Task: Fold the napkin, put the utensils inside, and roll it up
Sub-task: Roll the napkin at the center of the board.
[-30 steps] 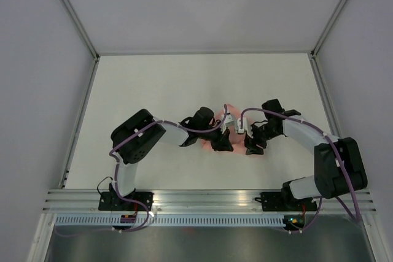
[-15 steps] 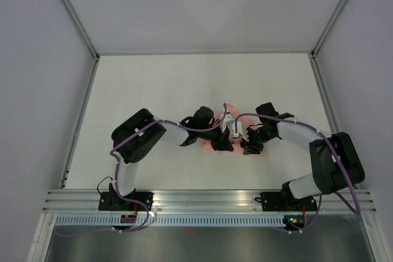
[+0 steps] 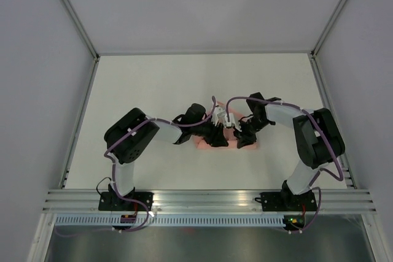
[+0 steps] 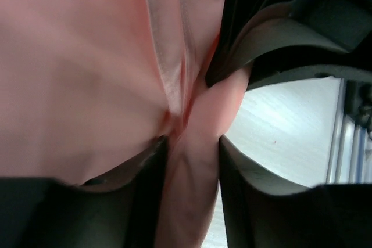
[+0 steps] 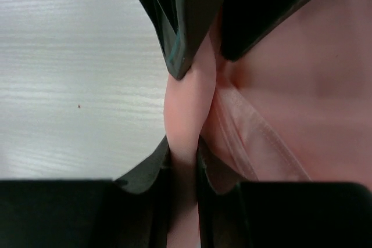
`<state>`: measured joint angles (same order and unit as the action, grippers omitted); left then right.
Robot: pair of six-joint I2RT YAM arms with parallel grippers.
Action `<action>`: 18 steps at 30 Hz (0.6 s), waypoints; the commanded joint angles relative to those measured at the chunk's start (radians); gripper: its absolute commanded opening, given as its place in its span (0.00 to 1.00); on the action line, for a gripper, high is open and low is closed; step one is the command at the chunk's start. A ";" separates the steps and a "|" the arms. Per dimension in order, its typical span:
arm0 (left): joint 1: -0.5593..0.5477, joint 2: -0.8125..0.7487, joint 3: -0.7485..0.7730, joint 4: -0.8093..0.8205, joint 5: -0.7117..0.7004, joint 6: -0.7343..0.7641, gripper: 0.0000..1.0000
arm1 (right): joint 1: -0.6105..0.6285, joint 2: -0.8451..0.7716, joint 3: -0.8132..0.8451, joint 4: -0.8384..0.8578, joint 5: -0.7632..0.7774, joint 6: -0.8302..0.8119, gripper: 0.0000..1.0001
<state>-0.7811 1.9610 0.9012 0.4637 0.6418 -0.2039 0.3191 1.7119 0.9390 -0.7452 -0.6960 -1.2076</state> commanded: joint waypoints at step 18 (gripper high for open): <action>-0.024 -0.217 -0.202 0.107 -0.392 0.201 0.55 | -0.048 0.423 0.325 -0.345 -0.003 0.117 0.02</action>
<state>-0.8093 1.8030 0.7311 0.5327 0.3622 -0.0788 0.2760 2.0441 1.2533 -1.0775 -0.8211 -1.0687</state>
